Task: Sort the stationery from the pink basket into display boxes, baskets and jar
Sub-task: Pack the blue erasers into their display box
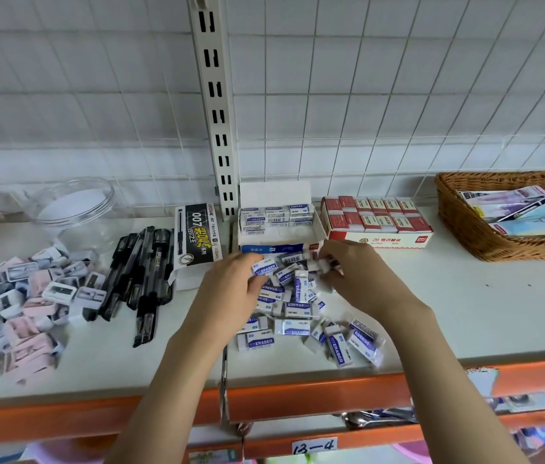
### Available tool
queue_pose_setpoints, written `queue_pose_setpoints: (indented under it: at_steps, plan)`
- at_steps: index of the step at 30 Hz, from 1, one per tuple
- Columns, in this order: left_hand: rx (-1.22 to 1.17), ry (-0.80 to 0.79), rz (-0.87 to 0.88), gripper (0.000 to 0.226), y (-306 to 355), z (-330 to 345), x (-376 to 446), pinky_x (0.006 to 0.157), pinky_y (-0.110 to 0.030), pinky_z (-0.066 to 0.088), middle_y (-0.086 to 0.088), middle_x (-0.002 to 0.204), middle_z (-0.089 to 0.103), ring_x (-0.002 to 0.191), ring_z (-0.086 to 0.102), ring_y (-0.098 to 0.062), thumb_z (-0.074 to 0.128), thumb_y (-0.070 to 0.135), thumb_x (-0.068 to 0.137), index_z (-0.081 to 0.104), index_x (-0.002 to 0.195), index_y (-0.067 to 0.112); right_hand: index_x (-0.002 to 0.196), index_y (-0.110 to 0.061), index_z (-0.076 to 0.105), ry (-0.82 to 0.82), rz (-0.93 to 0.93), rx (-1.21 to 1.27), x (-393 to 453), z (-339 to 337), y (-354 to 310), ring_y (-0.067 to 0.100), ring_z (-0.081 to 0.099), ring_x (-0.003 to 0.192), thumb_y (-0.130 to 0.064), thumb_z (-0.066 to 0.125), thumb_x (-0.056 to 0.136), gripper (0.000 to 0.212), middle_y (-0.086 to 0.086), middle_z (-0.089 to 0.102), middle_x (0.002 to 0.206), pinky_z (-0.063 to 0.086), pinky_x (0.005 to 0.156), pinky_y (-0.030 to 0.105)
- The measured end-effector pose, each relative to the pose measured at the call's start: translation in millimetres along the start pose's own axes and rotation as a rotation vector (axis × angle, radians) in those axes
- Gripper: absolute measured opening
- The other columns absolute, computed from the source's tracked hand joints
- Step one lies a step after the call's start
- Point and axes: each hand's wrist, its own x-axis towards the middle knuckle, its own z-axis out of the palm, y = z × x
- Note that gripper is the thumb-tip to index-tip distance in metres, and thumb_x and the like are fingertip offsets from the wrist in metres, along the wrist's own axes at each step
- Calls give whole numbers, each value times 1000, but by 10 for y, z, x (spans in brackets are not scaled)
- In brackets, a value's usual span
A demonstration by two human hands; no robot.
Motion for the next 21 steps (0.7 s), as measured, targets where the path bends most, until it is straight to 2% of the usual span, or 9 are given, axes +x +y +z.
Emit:
queue_pose_setpoints:
  at_steps: [3, 6, 9, 11, 13, 16, 18, 21]
  plan:
    - [10, -26, -21, 39, 5, 24, -6, 86, -27, 44, -3, 121, 61, 92, 59, -17, 54, 20, 94, 52, 132, 14, 92, -13, 63, 54, 5, 58, -141, -34, 60, 23, 61, 83, -10, 63, 85, 8, 5, 67, 92, 48, 71, 31]
    - [17, -11, -18, 37, 26, 27, -2, 85, -27, 45, -5, 117, 62, 90, 58, -16, 54, 20, 94, 53, 130, 11, 100, -14, 64, 134, 12, 66, -253, -35, 105, 20, 61, 83, -10, 62, 86, 15, 2, 68, 91, 48, 72, 30]
    - [-2, 53, -2, 37, 78, 27, -15, 86, -27, 44, -6, 119, 61, 95, 60, -19, 52, 20, 95, 51, 131, 10, 99, -13, 64, 279, 62, 61, -279, -75, 129, 20, 57, 73, -13, 65, 86, 13, -1, 63, 79, 41, 61, 27]
    - [-7, 84, 18, 37, 116, 42, -14, 86, -27, 43, -5, 121, 59, 99, 58, -19, 49, 20, 97, 49, 132, 10, 97, -12, 63, 317, 109, 52, -264, -93, 151, 19, 51, 66, -16, 67, 85, 13, -2, 57, 73, 36, 55, 23]
    - [-29, 106, 19, 36, 141, 55, -14, 86, -27, 42, -6, 126, 55, 104, 57, -20, 45, 19, 98, 46, 133, 9, 98, -11, 63, 279, 140, 20, -246, -87, 157, 21, 52, 67, -18, 67, 85, 15, 0, 56, 74, 36, 58, 24]
    - [-84, 138, 14, 33, 128, 40, -45, 82, -21, 38, -7, 125, 52, 102, 55, -19, 47, 15, 97, 47, 129, 7, 101, -8, 63, 215, 107, -75, -204, -60, 143, 27, 59, 81, -13, 64, 86, 16, 5, 63, 88, 44, 67, 29]
    - [-89, 132, 25, 31, 85, 25, -78, 79, -17, 35, -6, 121, 51, 97, 54, -17, 48, 15, 96, 48, 126, 7, 104, -8, 64, 180, 88, -112, -165, -62, 136, 28, 60, 87, -12, 63, 86, 19, 8, 65, 97, 48, 73, 33]
    - [-117, 104, 28, 25, 21, 12, -120, 73, -14, 34, 1, 111, 51, 84, 51, -12, 51, 15, 94, 51, 119, 10, 106, -10, 64, 113, 122, -118, -134, -100, 152, 28, 61, 88, -13, 63, 87, 19, 8, 67, 100, 50, 76, 33]
